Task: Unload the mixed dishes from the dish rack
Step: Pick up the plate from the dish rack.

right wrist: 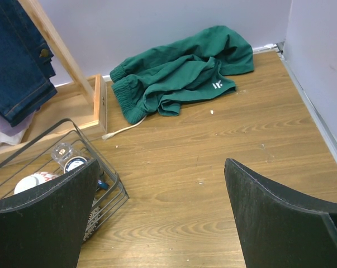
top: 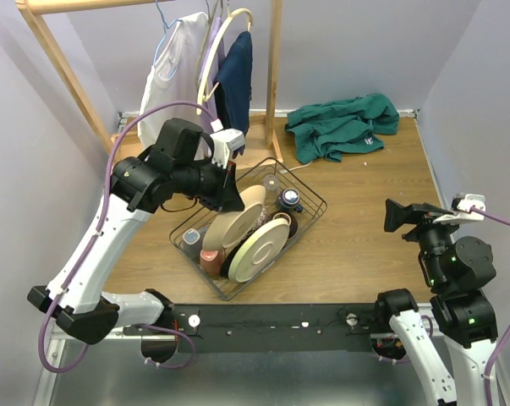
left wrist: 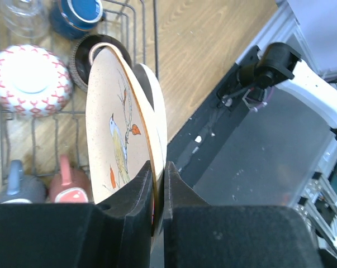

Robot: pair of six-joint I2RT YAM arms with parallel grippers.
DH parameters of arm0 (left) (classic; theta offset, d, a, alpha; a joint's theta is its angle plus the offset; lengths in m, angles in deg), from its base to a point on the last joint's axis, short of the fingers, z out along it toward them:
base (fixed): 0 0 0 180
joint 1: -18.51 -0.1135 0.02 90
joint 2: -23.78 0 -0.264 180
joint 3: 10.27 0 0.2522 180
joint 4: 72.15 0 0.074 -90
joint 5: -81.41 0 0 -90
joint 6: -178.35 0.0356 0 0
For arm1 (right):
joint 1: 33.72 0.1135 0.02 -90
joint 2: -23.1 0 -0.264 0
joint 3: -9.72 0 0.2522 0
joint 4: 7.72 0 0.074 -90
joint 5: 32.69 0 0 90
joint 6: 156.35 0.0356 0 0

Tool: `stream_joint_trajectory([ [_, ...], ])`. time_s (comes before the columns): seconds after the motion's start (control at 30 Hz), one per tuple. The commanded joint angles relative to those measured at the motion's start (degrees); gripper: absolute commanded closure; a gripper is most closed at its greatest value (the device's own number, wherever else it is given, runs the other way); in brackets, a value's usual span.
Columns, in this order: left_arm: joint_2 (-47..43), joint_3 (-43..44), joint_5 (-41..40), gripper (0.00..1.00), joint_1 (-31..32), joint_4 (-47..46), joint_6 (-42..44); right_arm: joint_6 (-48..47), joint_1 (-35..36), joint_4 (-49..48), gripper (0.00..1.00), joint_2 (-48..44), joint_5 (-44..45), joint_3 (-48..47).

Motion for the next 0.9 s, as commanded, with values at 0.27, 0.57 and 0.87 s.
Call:
stream_joint_trajectory([
  [0.27, -0.07, 5.74, -10.56, 1.0, 0.93, -2.52, 6.65, -0.04, 0.35, 0.91, 0.0, 11.53, -11.6, -6.43],
  [0.57, 2.47, 7.15, -20.5, 1.0, 6.29, -5.94, 14.12, 8.39, 0.44, 5.3, 0.0, 26.2, -16.99, -13.47],
  [0.87, 2.48, 3.81, -26.04, 1.0, 10.77, -15.08, 21.59, 18.95, 0.53, 5.75, 0.0, 33.68, -21.9, -13.12],
])
